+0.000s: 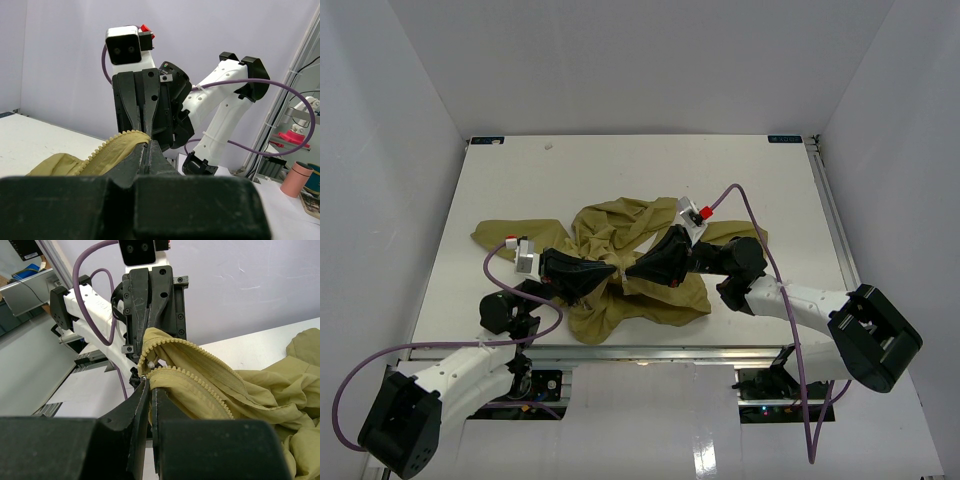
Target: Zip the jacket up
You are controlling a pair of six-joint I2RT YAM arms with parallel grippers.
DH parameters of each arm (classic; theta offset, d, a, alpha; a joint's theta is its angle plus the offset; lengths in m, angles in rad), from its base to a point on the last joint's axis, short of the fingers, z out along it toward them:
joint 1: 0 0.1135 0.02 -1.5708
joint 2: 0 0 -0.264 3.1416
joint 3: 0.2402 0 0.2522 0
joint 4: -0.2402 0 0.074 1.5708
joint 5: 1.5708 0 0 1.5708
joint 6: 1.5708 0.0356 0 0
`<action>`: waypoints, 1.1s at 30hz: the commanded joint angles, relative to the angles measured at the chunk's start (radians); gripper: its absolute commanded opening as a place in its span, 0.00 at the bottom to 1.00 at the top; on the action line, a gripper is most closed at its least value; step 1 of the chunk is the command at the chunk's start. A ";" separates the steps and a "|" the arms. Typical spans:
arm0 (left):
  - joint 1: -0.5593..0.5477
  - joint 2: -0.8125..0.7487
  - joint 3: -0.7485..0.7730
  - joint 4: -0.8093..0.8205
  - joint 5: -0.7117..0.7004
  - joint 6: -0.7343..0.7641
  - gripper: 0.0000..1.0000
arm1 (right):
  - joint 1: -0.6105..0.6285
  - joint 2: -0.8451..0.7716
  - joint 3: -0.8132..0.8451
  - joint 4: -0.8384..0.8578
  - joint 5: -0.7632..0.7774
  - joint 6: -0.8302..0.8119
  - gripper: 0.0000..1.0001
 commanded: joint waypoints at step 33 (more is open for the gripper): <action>-0.005 0.005 0.034 0.490 -0.007 0.035 0.00 | 0.000 -0.022 0.018 0.291 -0.019 0.016 0.08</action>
